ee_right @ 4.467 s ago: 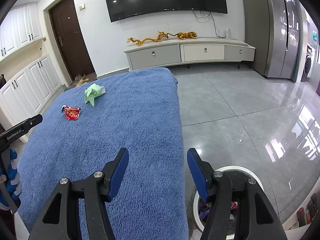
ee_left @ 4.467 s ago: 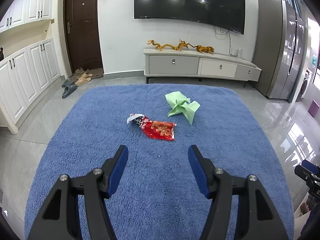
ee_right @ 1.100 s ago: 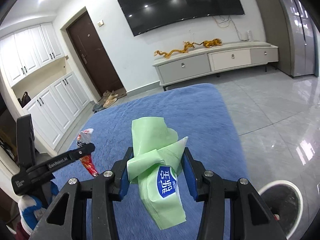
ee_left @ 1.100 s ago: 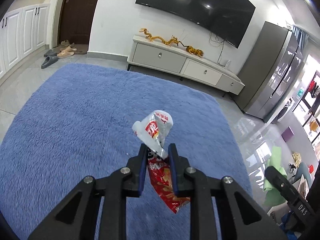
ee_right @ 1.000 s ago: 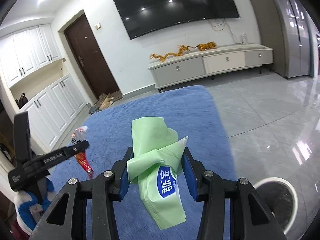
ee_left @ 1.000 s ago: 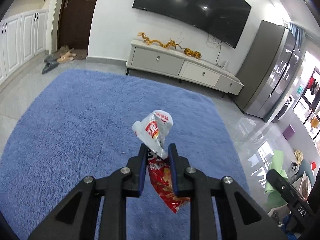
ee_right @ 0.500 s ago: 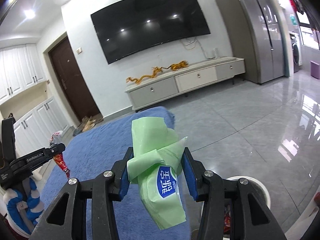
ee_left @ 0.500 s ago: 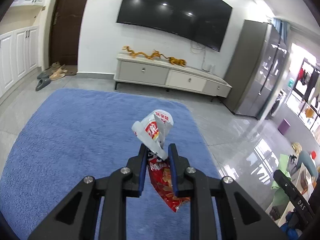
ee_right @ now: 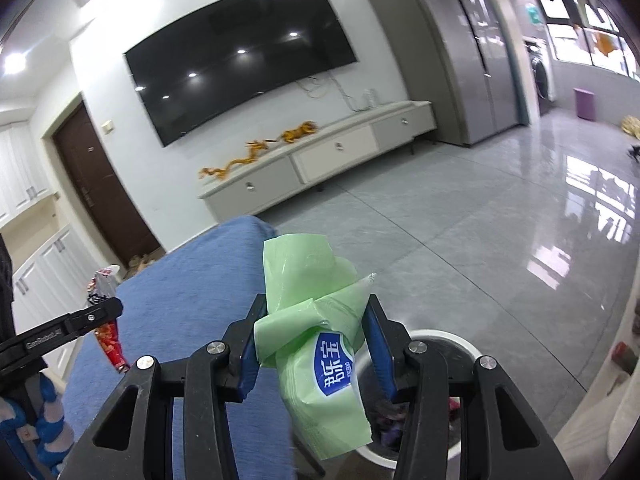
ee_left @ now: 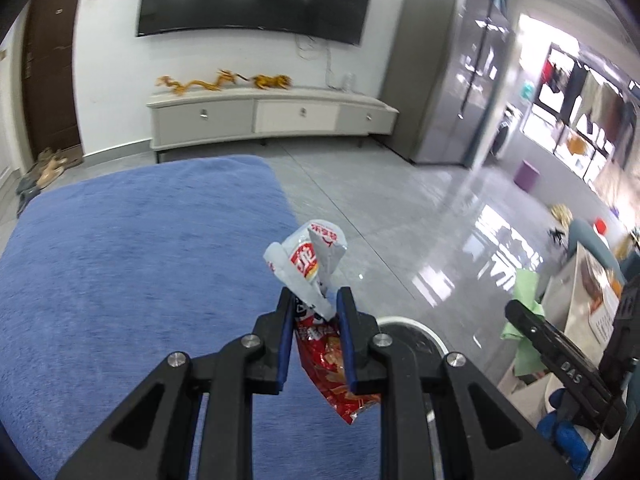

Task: Collect trash
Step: 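Carry both items over the bin and open both tools to drop them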

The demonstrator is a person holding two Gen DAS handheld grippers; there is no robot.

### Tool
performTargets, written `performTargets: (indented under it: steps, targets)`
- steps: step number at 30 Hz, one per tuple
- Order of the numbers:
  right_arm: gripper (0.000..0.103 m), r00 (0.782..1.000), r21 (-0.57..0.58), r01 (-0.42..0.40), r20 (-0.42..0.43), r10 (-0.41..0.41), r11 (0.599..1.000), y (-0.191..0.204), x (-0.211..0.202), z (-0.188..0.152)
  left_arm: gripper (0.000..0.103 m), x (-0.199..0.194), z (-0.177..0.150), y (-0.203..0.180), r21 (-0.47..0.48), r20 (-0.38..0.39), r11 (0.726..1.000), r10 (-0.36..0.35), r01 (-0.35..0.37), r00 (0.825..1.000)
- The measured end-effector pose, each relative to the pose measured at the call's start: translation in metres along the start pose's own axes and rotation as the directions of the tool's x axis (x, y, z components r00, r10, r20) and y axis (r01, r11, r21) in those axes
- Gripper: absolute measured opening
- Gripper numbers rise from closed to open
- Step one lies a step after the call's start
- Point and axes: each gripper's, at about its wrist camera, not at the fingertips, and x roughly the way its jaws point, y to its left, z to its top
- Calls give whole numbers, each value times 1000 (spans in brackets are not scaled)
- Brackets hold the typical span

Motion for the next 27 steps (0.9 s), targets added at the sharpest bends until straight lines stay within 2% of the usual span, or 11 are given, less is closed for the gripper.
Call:
performTargets:
  steps: [8, 13, 19, 20, 22, 23, 27]
  targets:
    - [44, 995, 52, 79, -68, -75, 996, -40, 15, -15, 22, 41, -5, -53, 98, -78, 994, -48, 56, 996]
    - [45, 985, 67, 112, -141, -101, 991, -55, 35, -25, 23, 75, -9, -81, 121, -157, 983, -116, 136, 981]
    - [48, 967, 112, 161, -215, -135, 980, -80, 54, -39, 25, 109, -11, -105, 128, -219, 975, -149, 180, 964]
    - [49, 965, 118, 167, -221, -138, 979, -85, 57, -40, 26, 114, -12, -109, 124, -232, 974, -156, 189, 960]
    - [50, 960, 132, 189, -236, -154, 973, -93, 60, -43, 37, 121, -13, -113, 114, -246, 972, -171, 203, 954]
    - [50, 957, 142, 199, -241, -161, 970, -97, 61, -44, 46, 126, -13, -116, 108, -249, 971, -181, 213, 951]
    - [52, 950, 154, 225, -256, -181, 962, -106, 63, -47, 49, 135, -11, -119, 85, -268, 963, -226, 257, 936]
